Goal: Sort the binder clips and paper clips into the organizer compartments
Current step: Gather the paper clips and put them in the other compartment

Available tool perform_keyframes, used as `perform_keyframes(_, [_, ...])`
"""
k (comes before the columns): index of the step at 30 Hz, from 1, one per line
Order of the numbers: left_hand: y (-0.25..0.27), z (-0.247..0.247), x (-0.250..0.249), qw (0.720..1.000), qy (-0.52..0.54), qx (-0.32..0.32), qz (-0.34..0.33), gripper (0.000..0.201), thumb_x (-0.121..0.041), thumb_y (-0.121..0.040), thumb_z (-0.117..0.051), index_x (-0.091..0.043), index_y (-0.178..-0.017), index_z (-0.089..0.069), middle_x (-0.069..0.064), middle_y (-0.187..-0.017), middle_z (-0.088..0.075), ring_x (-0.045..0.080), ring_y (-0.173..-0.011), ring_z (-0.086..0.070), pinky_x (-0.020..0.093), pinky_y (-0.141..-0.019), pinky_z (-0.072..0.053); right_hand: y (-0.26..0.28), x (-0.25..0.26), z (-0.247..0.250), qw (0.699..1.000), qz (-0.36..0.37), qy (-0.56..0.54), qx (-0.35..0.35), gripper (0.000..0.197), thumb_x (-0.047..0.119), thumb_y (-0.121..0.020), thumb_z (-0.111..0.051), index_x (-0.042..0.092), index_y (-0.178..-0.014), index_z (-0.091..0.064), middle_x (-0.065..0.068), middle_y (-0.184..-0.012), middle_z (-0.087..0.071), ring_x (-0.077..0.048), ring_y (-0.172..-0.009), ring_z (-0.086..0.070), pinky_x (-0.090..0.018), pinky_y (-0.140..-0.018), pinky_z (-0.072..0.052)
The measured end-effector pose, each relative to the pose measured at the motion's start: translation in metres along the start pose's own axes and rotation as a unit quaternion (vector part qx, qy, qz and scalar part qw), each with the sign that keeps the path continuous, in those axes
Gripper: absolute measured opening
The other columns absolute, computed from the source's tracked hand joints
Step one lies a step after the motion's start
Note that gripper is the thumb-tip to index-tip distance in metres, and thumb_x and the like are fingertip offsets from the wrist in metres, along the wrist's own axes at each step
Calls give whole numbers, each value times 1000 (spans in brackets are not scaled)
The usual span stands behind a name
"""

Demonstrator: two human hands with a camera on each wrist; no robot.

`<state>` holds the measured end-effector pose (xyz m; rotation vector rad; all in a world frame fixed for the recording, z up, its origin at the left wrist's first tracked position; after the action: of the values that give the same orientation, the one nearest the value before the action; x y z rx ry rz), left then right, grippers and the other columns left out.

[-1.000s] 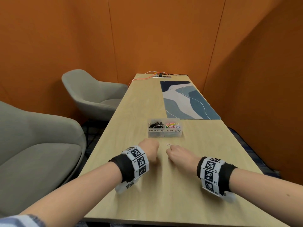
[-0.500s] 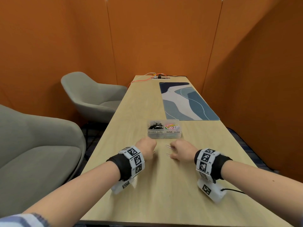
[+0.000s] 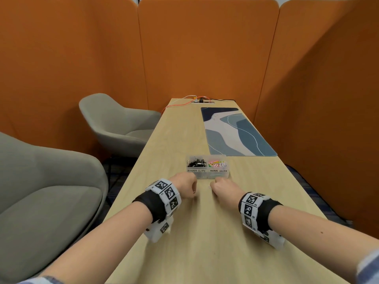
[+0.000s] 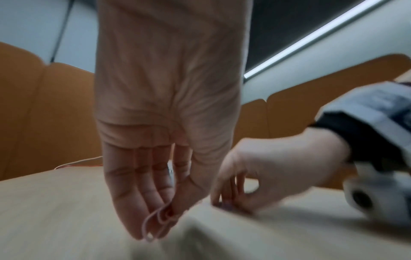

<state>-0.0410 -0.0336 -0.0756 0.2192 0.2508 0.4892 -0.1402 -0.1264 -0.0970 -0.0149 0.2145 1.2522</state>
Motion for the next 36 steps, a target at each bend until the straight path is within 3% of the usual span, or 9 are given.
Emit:
perform_keyframes(3, [-14, 15, -6, 998, 55, -25, 10, 21, -7, -85, -52, -7, -99, -66, -1, -58, -58, 16, -51, -56, 23, -57, -50, -2, 0, -2, 1000, 12, 21, 2, 29, -7, -89, -38, -4, -114, -53, -22, -120, -52, -38, -112, -52, -44, -85, -45])
perform_keyframes(6, [-31, 34, -15, 991, 100, -94, 6, 18, -12, -86, -56, -6, -99, -67, 9, -79, -69, 24, -66, -62, 27, -66, -52, -8, -4, -2, 1000, 13, -5, 5, 28, -4, -90, -39, -4, -112, -56, -22, -119, -54, -37, -112, -54, -43, -85, -45])
perform_keyframes(10, [-58, 53, -25, 974, 147, -173, 10, 23, -4, -85, -54, -6, -104, -67, 12, -108, -70, 28, -101, -65, 31, -84, -51, -11, -27, -3, 990, -37, -135, 4, 21, 2, -83, -49, 4, -95, -66, -17, -105, -67, -33, -99, -63, -31, -74, -44])
perform_keyframes(14, [-81, 59, -34, 974, 131, -187, -4, 25, -4, -87, -53, -7, -107, -69, 11, -113, -69, 26, -108, -63, 31, -91, -48, -9, -57, 19, 967, -85, -234, -47, 20, 12, -84, -52, 5, -86, -71, -13, -86, -70, -30, -85, -62, -30, -74, -47])
perform_keyframes(19, [-75, 56, -32, 970, 106, -219, -10, 26, -10, -89, -48, -13, -102, -69, 9, -109, -70, 30, -102, -63, 34, -85, -50, -27, -85, 53, 936, -142, -283, -154, 26, 5, -85, -50, 4, -98, -73, -13, -103, -72, -29, -100, -63, -36, -90, -51])
perform_keyframes(23, [-46, 28, -42, 983, 36, -157, -92, 19, -15, -86, -54, -11, -98, -67, 9, -104, -70, 29, -99, -64, 30, -78, -48, -40, -86, 56, 935, -138, -290, -148, 29, 2, -86, -49, 6, -104, -71, -12, -111, -70, -29, -106, -62, -36, -93, -49])
perform_keyframes(27, [-32, -7, -58, 985, -35, -42, -162, 39, -23, -86, -65, -11, -123, -62, 8, -120, -66, 25, -110, -60, 29, -88, -46, -32, -85, 51, 942, -128, -280, -137, 32, 5, -87, -47, 11, -109, -69, -10, -117, -68, -27, -109, -61, -37, -97, -48])
perform_keyframes(32, [-34, -16, -70, 979, -131, -57, -145, 21, -8, -88, -57, -8, -107, -66, 16, -112, -65, 35, -105, -59, 35, -80, -47, -5, -82, 46, 949, -122, -248, -148, 28, 11, -88, -50, 13, -109, -69, -9, -118, -64, -25, -106, -60, -36, -94, -49])
perform_keyframes(36, [-30, -17, -80, 967, -194, -76, -148, 20, -3, -92, -48, -1, -106, -62, 20, -113, -62, 38, -106, -59, 40, -81, -48, 20, -81, 43, 948, -128, -251, -150, 27, 14, -88, -51, 15, -109, -69, -8, -117, -64, -24, -103, -62, -38, -92, -50])
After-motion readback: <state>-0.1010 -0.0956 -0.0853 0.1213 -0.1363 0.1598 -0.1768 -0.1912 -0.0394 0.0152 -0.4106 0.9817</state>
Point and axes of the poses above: each hand's wrist, its own y-axis away from the middle knuckle, its own z-axis out of the back of the hand, x = y × z, the point moved 3 cm from there along -y, towards the middle knuckle
